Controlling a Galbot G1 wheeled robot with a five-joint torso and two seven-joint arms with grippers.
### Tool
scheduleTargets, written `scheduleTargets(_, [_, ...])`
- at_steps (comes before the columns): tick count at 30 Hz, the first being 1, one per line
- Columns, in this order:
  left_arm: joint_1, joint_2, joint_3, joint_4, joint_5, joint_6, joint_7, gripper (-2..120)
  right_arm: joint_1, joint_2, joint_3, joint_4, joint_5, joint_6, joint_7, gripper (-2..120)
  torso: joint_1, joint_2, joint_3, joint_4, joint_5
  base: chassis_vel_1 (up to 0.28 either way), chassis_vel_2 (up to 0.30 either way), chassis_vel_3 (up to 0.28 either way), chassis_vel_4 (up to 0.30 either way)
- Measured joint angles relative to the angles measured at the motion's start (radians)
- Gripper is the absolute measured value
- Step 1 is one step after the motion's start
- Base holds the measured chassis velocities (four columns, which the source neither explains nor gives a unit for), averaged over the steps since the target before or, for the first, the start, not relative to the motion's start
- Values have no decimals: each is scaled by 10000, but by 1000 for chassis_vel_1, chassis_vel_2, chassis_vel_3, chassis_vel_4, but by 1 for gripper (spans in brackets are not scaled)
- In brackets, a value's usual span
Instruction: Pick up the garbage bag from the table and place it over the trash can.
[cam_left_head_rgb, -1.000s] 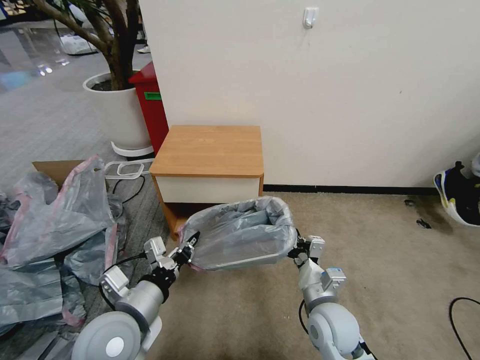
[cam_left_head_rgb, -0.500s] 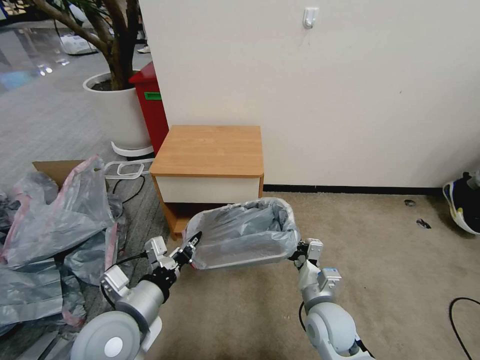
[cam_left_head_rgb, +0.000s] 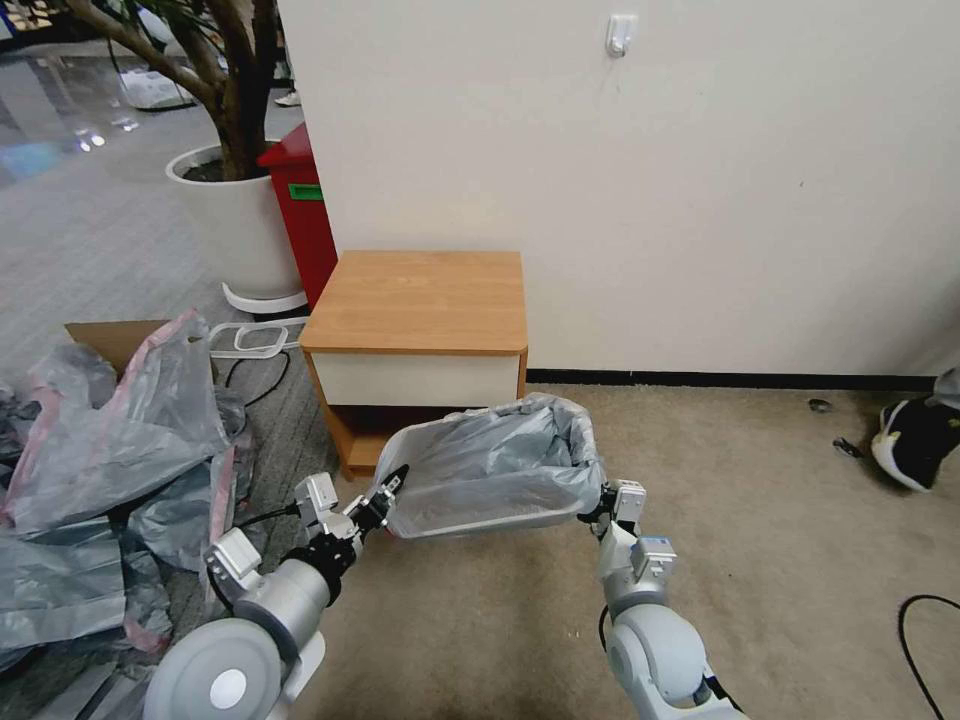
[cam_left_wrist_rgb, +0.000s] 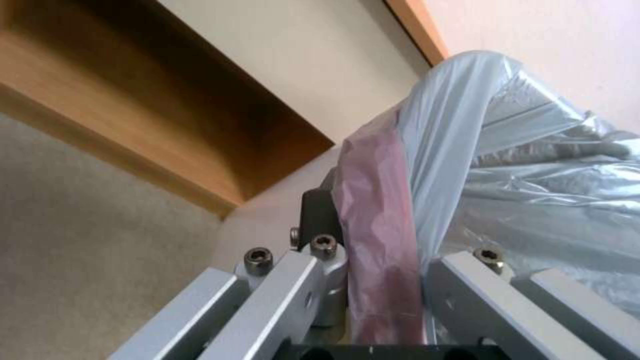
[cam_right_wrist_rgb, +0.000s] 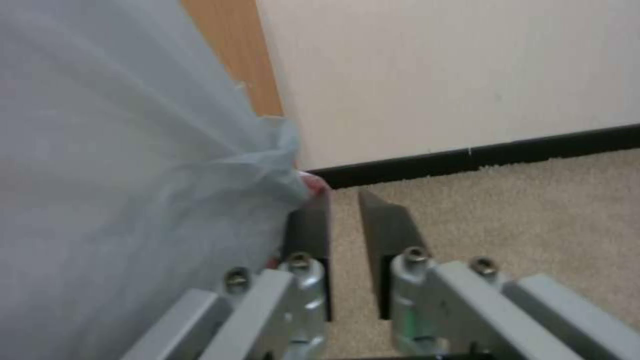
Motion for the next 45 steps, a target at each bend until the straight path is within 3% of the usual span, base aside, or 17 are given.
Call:
scheduleTargets(3, [-54, 36, -86, 70, 3, -12, -67, 3, -126, 1, 30, 175, -68, 39, 0, 22, 1, 0, 0, 0, 0, 0, 0, 0, 0])
scheduleTargets(5, [-142, 109, -244, 188, 35, -20, -168, 1, -531, -6, 99, 706, 232, 58, -137, 35, 0, 0, 0, 0, 1, 0, 0, 0, 0])
scheduleTargets(8, [-218, 135, -319, 281, 54, -32, -230, 0, -856, -36, 154, 1073, 584, 70, -442, 42, 0, 0, 0, 0, 0, 0, 0, 0, 0])
scheduleTargets(11, [-355, 145, -377, 452, 69, -52, -382, 0, -1472, -126, 335, 1748, 964, 306, -871, 57, 0, 0, 0, -1, 1, 0, 0, 0, 0])
scheduleTargets(13, [-358, 146, -378, 455, 70, -52, -384, 0, -1484, -129, 343, 1766, 978, 314, -877, 59, 0, 0, 0, -1, 1, 0, 0, 0, 0])
scheduleTargets(15, [-373, 170, -374, 508, 113, -53, -427, 0, -1772, -248, 587, 2228, 1280, 536, -1040, 72, 0, 0, 0, 0, 1, 0, 0, 0, 0])
scheduleTargets(17, [-372, 172, -369, 508, 129, -53, -433, 0, -1815, -271, 647, 2318, 1336, 573, -1071, 74, 0, 0, 0, 0, 0, 0, 0, 0, 0])
scheduleTargets(19, [-329, 190, -330, 491, 306, -53, -445, 0, -1916, -288, 844, 2622, 1480, 693, -1098, 87, 0, 0, 0, -1, 1, 0, 0, 0, 0])
scheduleTargets(23, [-244, 290, -265, 451, 528, -51, -448, 0, -1905, -252, 956, 2955, 1514, 904, -1101, 96, 0, 0, -1, 0, 2, 0, 0, 0, 0])
scheduleTargets(25, [-96, 569, -87, 408, 1165, -28, -450, 0, -1801, -329, 978, 3718, 1448, 1154, -1265, 100, 0, 0, 0, 0, 1, 0, 0, 0, 0])
scheduleTargets(27, [-69, 642, -42, 394, 1349, -23, -450, 0, -1775, -384, 964, 3905, 1388, 1171, -1337, 100, 0, 0, 0, 0, 1, 0, 0, 0, 0])
scheduleTargets(30, [61, 992, 233, 312, 3033, 113, -285, 0, -1470, -924, 729, 4880, 606, 1144, -1836, 94, 0, 0, -1, 0, 1, 0, 0, 0, 0])
scheduleTargets(32, [91, 1039, 299, 294, 3461, 114, -207, 0, -1397, -1080, 672, 5030, 402, 1071, -1943, 92, 0, 0, 0, 0, 0, 0, 0, 0, 0])
scheduleTargets(38, [304, 1152, 791, 84, 6046, 39, 169, 0, -675, -2711, -73, 5646, -847, -136, -2689, 67, 0, 0, 0, 2, 2, 0, 0, 0, 0])
scheduleTargets(41, [341, 1142, 888, 48, 6480, -90, 295, 0, -427, -3133, -289, 5650, -1170, -422, -2860, 60, 0, 0, 0, 2, 2, 0, 0, 0, 0])
scheduleTargets(43, [430, 1088, 1079, -49, 7323, -377, 525, 0, 108, -4022, -901, 5658, -1578, -1167, -3134, 46, 0, 0, 0, 0, 4, 0, 0, 0, 0])
scheduleTargets(45, [443, 1077, 1107, -63, 7405, -407, 545, 0, 181, -4121, -1003, 5658, -1594, -1290, -3163, 46, 0, 0, 0, 1, 3, 0, 0, 0, 0])
